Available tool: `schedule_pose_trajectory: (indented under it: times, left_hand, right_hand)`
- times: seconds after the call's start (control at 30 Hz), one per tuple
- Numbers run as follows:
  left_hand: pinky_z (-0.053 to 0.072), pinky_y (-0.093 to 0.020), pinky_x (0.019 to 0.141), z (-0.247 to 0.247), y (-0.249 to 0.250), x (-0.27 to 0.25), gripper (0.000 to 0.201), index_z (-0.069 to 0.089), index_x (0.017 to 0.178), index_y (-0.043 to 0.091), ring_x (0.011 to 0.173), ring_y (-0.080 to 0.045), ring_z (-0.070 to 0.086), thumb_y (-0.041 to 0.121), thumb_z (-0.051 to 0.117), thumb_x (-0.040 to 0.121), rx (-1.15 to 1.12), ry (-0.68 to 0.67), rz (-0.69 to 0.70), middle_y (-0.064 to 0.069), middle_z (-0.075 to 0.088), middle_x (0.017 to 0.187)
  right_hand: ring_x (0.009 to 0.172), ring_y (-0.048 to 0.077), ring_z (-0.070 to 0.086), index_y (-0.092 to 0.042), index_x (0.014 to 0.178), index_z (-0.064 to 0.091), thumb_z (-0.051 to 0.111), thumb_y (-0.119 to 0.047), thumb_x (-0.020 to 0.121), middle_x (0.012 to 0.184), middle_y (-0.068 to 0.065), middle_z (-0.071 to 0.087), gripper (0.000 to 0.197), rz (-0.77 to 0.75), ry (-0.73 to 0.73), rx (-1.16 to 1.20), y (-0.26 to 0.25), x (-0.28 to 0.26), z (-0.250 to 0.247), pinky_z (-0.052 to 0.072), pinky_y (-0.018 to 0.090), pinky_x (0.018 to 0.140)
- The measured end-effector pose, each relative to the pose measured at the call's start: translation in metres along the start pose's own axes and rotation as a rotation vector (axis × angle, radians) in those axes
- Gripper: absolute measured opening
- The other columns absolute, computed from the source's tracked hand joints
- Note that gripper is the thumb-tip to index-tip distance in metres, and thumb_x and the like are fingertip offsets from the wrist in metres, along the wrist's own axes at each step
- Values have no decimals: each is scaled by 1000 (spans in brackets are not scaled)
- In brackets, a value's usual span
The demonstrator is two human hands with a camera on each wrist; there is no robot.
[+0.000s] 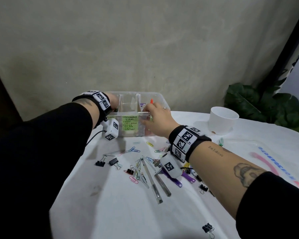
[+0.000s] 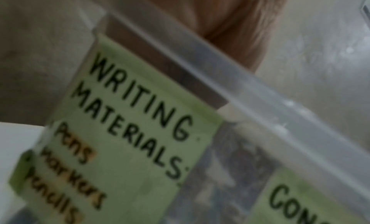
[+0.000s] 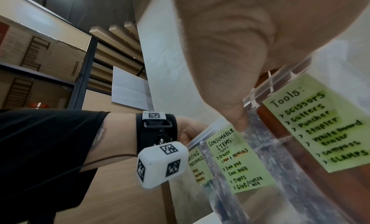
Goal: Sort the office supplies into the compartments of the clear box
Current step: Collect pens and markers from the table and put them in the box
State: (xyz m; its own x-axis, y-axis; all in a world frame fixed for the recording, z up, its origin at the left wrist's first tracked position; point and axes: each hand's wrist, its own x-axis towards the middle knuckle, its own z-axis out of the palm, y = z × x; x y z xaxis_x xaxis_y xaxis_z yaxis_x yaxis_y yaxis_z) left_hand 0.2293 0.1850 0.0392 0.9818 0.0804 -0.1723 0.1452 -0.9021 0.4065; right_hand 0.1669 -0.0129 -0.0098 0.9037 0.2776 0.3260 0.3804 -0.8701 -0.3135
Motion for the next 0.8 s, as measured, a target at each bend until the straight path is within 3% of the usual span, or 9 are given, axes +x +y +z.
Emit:
schedule_pose_trajectory:
  times: [0.07,0.17,0.33,0.37,0.43,0.5,0.57,0.63,0.8]
  left_hand:
    - [40,-38,102,-2,2,-1,47,55,130,-2,123,-33,52,30,37,100,190,3,-12,-14,56,130]
    - [44,-34,91,-10,12,-10,40,56,128,-5,106,-32,58,21,43,101,314,-86,-5,-15,59,131]
    - [40,-35,101,-20,20,-33,43,49,135,-3,126,-30,52,25,35,106,356,-7,-7,-16,54,137]
    - [42,-36,98,-19,22,-40,41,52,133,-3,122,-31,55,24,34,106,386,-4,15,-16,57,132]
    - [46,-36,79,-14,19,-38,36,62,117,0,96,-31,61,24,38,104,390,69,93,-13,64,101]
    - [46,-33,68,-5,16,-37,33,67,99,4,81,-28,62,32,49,98,282,175,175,-9,64,85]
    - [49,-33,69,6,16,-43,32,67,93,11,82,-25,64,39,54,96,178,246,277,-6,67,87]
    - [49,-32,72,20,19,-55,28,66,95,16,83,-22,64,40,52,97,209,246,359,-3,67,90]
    - [54,-40,85,49,21,-58,25,67,109,16,89,-25,64,21,45,99,237,211,387,-6,68,100]
  right_hand:
    - [114,27,50,-20,118,54,60,-38,90,120,5,53,34,-1,7,-11,0,0,1,32,45,104]
    - [122,30,47,-19,120,54,64,-34,87,122,7,52,38,12,-15,-15,-2,-1,-2,32,45,106]
    - [108,27,48,-16,118,58,63,-19,84,118,5,49,34,-35,47,56,-13,-15,-12,39,39,98]
    - [103,25,47,-16,113,58,62,-14,82,115,4,49,31,-72,102,51,-19,-22,-12,39,37,94]
    - [91,22,48,-18,97,56,61,-9,79,103,0,48,21,-124,122,-29,-33,-39,-12,40,33,81]
    - [81,22,55,-16,84,56,62,-7,79,91,0,55,11,-83,-76,-138,-45,-59,-10,46,30,69]
    - [71,23,60,-11,76,58,70,-10,76,78,3,60,12,13,-366,-231,-54,-76,-4,51,28,60]
    - [61,21,58,-9,68,60,76,-9,69,67,5,59,16,86,-551,-278,-58,-87,4,49,25,54]
    - [61,23,54,-3,73,58,65,-3,79,68,9,54,9,127,-624,-290,-60,-96,10,46,23,51]
